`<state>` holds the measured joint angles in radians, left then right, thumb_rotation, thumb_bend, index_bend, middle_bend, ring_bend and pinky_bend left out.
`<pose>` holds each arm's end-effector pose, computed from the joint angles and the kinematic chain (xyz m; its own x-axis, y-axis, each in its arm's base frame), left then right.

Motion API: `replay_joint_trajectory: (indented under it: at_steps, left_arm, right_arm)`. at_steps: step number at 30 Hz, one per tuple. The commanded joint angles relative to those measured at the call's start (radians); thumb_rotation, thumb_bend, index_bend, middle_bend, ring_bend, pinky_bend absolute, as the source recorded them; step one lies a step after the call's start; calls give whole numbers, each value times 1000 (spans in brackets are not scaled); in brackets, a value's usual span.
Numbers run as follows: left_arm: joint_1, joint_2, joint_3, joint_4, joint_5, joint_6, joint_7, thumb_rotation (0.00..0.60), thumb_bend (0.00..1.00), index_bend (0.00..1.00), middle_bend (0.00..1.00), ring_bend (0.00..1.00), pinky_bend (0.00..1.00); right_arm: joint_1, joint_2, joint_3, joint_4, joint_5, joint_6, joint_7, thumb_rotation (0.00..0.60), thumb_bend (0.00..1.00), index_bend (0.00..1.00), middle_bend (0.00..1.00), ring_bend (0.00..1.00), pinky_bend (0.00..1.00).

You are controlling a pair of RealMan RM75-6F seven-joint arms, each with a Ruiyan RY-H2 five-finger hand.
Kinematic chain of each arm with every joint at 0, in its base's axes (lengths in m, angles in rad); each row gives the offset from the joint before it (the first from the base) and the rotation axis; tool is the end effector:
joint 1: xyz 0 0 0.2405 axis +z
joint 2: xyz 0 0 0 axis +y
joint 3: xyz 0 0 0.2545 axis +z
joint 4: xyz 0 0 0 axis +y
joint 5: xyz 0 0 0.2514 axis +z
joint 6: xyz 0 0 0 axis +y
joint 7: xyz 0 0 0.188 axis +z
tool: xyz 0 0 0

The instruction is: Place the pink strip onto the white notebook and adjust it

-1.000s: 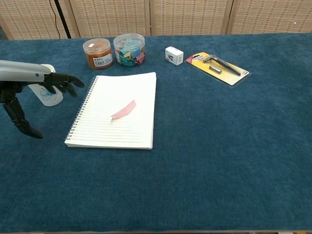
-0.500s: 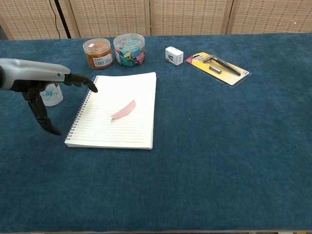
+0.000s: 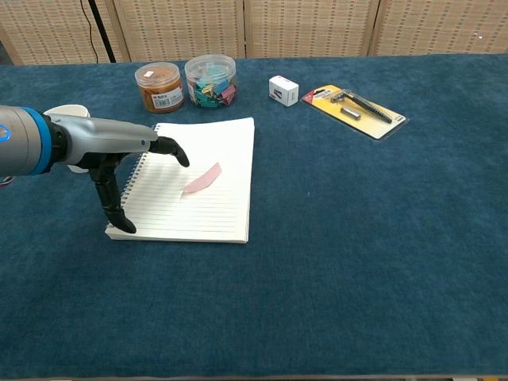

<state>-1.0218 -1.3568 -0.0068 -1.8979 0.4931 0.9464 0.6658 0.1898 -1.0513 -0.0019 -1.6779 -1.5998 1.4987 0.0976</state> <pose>-0.1143 0.3302 -0.0791 0.5511 0.5514 0.6263 0.8344 -0.3608 -0.4165 -0.2813 -0.2444 0.1216 0.3193 -0.0164 0.9475 -0.9295 -0.2004 0.3097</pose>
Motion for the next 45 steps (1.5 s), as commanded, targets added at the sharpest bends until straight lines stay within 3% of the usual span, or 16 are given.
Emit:
replay_joint_trajectory:
  at_steps: [1,12,35,45]
  left_arm:
    - [-19,-30,6,-6,-14,48,42,600,0,174,0,0,0]
    - [-44,-90,-1,-3,-70,128,110,600,0,209,0,0,0]
    - [-82,-176,-27,-7,-111,171,178,600,0,209,0,0,0]
    - [-76,-160,-15,-38,-100,192,189,600,0,209,0,0,0]
  right_arm:
    - [-2,2,2,-1,-2,1,4,600,0,60,0,0,0]
    - [-11,6,10,-4,-9,4,16,600,0,60,0,0,0]
    - [-18,15,18,-8,-22,-6,40,600,0,61,0,0,0]
    - [-21,18,20,-9,-26,-7,50,600,0,63,0,0,0]
